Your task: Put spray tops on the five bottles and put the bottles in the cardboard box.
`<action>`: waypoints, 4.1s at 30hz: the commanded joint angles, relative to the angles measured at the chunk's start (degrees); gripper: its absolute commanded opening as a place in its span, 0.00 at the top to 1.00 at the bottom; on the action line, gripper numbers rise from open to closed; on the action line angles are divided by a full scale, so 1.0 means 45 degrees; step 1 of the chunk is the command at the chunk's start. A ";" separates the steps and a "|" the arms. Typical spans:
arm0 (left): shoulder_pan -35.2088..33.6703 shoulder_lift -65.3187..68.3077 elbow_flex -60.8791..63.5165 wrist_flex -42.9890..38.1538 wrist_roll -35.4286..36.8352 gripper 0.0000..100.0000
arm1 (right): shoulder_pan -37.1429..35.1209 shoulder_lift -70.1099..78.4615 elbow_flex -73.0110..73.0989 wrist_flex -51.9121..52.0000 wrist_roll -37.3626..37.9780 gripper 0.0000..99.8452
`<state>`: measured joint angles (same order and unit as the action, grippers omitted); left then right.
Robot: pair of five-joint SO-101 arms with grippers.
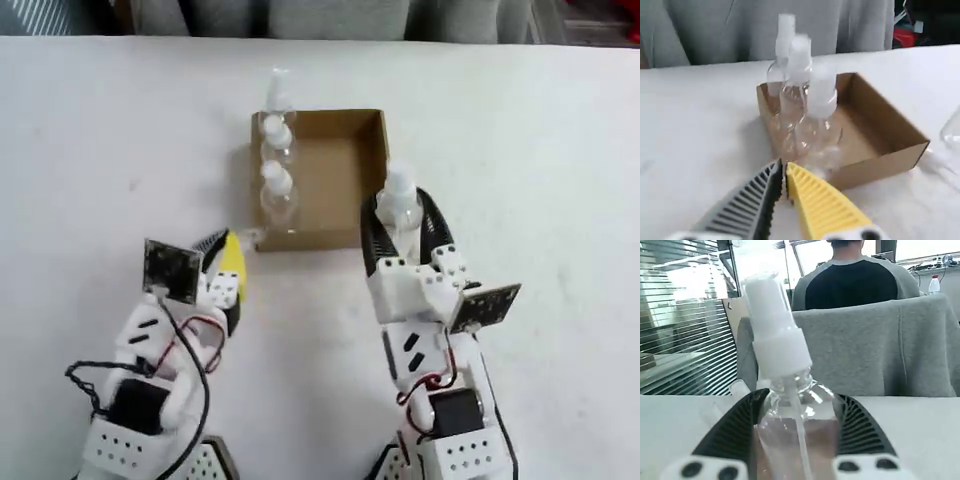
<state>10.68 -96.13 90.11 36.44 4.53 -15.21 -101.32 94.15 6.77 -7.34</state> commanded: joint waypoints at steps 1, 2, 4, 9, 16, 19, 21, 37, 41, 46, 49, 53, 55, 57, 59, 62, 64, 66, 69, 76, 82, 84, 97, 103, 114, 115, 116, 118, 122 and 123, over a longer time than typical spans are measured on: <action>-0.0791 -0.0244 0.1348 -0.1856 -0.0059 0.98 | 0.0029 0.1143 -0.1426 -0.0361 0.0078 0.98; -0.1006 -0.0244 0.1602 -0.2149 -0.0078 0.98 | 0.0029 0.1768 -0.1817 -0.0400 0.0078 0.98; -0.1358 -0.0244 0.1621 -0.2208 -0.0059 0.98 | 0.0068 0.3350 -0.2657 -0.0987 0.0078 0.98; -0.1788 -0.0186 0.1621 -0.1485 -0.0117 0.98 | 0.0049 0.7785 -0.4513 -0.3507 0.0078 0.98; -0.1807 -0.0205 0.1621 -0.0586 -0.0137 0.98 | 0.0088 1.3236 -0.6779 -0.6632 0.0137 0.98; -0.1788 -0.0205 0.1621 -0.0508 -0.0156 0.98 | 0.0107 1.5287 -0.7736 -0.7473 0.0156 0.98; -0.1788 -0.0186 0.1621 -0.0508 -0.0156 0.98 | 0.0127 1.6615 -0.8381 -0.7980 0.0176 0.98; -0.1788 -0.0186 0.1621 -0.0508 -0.0156 0.98 | 0.0205 2.6012 -1.4320 -1.1380 0.0176 0.98; -0.1788 -0.0186 0.1621 -0.0508 -0.0156 0.98 | 0.0400 2.7673 -1.5492 -1.1497 0.0176 0.98; -0.1788 -0.0186 0.1621 -0.0508 -0.0156 0.98 | 0.0772 2.9138 -1.6567 -1.1497 0.0156 0.98; -0.1788 -0.0186 0.1621 -0.0508 -0.0156 0.98 | 0.0791 2.9587 -1.6918 -1.1497 0.0156 0.98; -0.1788 -0.0186 0.1621 -0.0508 -0.0156 0.98 | 0.0811 2.9841 -1.7387 -1.1497 0.0137 0.98; -0.1788 -0.0186 0.1621 -0.0508 -0.0156 0.98 | 0.0811 2.9958 -1.7582 -1.1497 0.0117 0.98; -0.1788 -0.0186 0.1621 -0.0508 -0.0156 0.98 | 0.0811 3.0134 -1.7797 -1.1497 0.0117 0.98; -0.1807 -0.0186 0.1621 -0.0508 -0.0156 0.98 | 0.0811 3.0427 -1.8129 -1.1497 0.0117 0.98; -0.1807 -0.0186 0.1621 -0.0508 -0.0156 0.98 | 0.0811 3.0994 -1.8598 -1.1497 0.0137 0.98; -0.1807 -0.0186 0.1621 -0.0508 -0.0156 0.98 | 0.0811 3.1306 -1.8833 -1.1497 0.0137 0.98; -0.1807 -0.0186 0.1621 -0.0508 -0.0156 0.98 | 0.0811 3.1521 -1.9028 -1.1497 0.0137 0.98; -0.1807 -0.0186 0.1621 -0.0508 -0.0156 0.98 | 0.0830 3.1658 -1.9087 -1.1497 0.0137 0.98; -0.1807 -0.0186 0.1621 -0.0508 -0.0156 0.98 | 0.0830 3.1717 -1.8950 -1.1497 0.0117 0.98; -0.1807 -0.0186 0.1621 -0.0508 -0.0156 0.98 | 0.0772 3.1600 -1.7993 -1.2571 0.0156 0.98; -0.1807 -0.0186 0.1621 -0.0508 -0.0156 0.98 | 0.0733 3.1580 -1.7661 -1.3158 0.0156 0.98; -0.1807 -0.0186 0.1621 -0.0508 -0.0156 0.98 | 0.0518 3.1424 -1.7524 -1.2591 0.0156 0.96; -0.1807 -0.0186 0.1621 -0.0508 -0.0156 0.98 | 0.0498 3.1424 -1.7524 -1.2493 0.0156 0.87; -0.1807 -0.0186 0.1621 -0.0508 -0.0156 0.98 | 0.0498 3.0877 -1.7485 -1.1243 0.0156 0.87; -0.1807 -0.0186 0.1621 -0.0508 -0.0156 0.98 | 0.0498 3.0779 -1.7485 -1.1009 0.0137 0.87; -0.1807 -0.0186 0.1621 -0.0508 -0.0156 0.98 | 0.0498 3.0720 -1.7485 -1.0794 0.0156 0.87; -0.1807 -0.0186 0.1621 -0.0508 -0.0156 0.98 | 0.0498 3.0662 -1.7465 -1.0501 0.0156 0.84; -0.1807 -0.0186 0.1621 -0.0508 -0.0156 0.98 | 0.0303 3.0427 -1.6996 -1.0422 0.0176 0.75; -0.1807 -0.0186 0.1621 -0.0508 -0.0156 0.98 | 0.0244 3.0349 -1.6860 -1.0422 0.0176 0.74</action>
<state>3.03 -96.22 97.58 33.63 4.35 -12.92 37.93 17.41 -40.88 -7.34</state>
